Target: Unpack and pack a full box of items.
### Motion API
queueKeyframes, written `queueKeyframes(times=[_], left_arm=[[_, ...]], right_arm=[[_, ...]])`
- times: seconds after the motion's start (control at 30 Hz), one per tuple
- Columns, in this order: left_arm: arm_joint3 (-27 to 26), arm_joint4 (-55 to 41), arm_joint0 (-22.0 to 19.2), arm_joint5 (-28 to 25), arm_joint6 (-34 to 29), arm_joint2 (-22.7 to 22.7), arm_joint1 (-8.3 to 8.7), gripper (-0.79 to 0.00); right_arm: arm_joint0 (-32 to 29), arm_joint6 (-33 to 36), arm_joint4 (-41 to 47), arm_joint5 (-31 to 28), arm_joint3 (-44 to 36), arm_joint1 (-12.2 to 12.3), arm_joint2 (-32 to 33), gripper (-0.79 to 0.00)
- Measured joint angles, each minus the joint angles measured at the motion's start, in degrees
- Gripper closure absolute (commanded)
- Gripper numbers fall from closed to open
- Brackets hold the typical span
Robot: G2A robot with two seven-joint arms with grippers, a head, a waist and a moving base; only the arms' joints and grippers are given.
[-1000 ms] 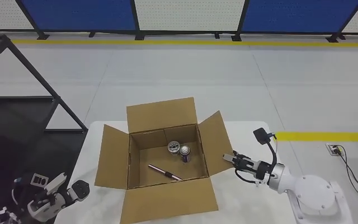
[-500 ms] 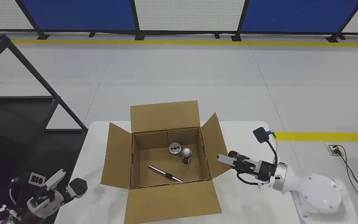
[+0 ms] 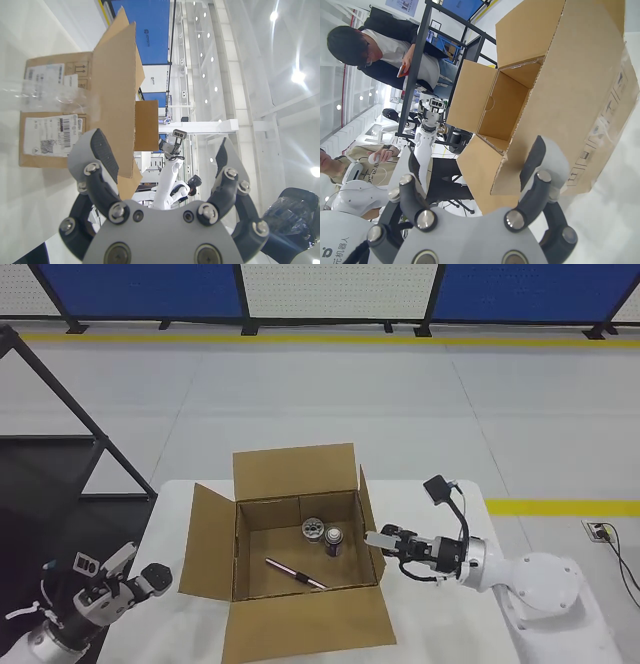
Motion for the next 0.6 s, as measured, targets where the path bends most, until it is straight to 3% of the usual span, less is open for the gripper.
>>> queueKeyframes(times=[0.43, 0.6], left_arm=[[0.17, 1.1, -0.81, 0.29, -0.83, 0.43, 0.16, -0.785], [-2.04, 1.78, -1.6, 1.23, 1.16, 2.66, 0.13, -0.785]], right_arm=[[-0.37, -0.64, 0.48, -0.11, 0.2, -0.05, -0.15, -0.785], [0.18, -2.45, 3.8, -0.62, 1.93, -0.19, -2.17, -0.785]])
